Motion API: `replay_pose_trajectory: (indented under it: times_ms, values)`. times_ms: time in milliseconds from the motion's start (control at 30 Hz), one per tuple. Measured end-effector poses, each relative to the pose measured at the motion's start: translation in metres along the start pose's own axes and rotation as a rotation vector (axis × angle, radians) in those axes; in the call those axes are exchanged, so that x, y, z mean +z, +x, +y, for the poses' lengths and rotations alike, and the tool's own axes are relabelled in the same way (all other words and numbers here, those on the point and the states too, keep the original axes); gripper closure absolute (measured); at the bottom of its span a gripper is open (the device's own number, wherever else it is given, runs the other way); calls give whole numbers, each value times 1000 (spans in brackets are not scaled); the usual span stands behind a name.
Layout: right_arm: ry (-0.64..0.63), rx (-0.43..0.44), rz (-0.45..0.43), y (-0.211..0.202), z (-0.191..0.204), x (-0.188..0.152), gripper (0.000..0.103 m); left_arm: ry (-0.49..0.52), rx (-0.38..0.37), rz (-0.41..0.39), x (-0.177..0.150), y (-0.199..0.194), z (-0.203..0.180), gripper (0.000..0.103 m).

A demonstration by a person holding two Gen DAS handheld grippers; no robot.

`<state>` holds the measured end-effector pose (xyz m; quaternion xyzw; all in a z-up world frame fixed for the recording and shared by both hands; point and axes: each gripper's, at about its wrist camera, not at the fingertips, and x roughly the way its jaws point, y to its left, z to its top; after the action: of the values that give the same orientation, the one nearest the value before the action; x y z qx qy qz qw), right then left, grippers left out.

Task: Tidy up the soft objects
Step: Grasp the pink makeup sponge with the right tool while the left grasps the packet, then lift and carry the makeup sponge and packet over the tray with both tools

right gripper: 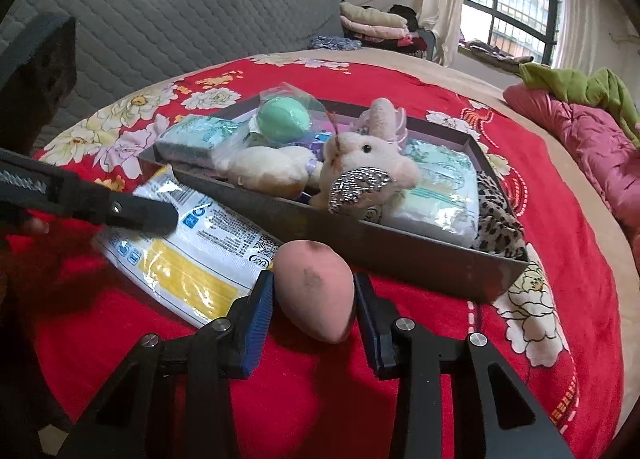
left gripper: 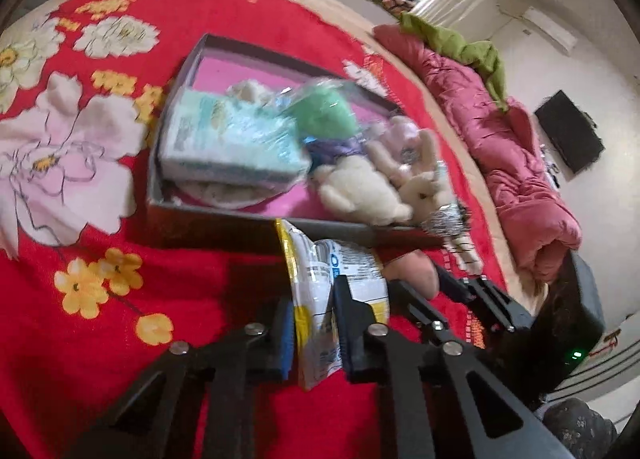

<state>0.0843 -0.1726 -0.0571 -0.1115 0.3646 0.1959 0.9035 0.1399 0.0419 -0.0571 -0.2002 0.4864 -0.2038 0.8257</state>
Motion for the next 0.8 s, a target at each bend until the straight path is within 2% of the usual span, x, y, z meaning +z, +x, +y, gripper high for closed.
replay_pose_trajectory:
  times_ms: [333, 633, 800]
  values:
    - [44, -31, -44, -32, -16, -1, 62, 63, 8, -35, -2, -8, -26, 90]
    - [107, -43, -143, -71, -33, 10, 62, 174, -1, -170, -7, -44, -58, 91]
    - [121, -58, -178, -83, -38, 18, 62, 170, -4, -241, -3, -66, -60, 91]
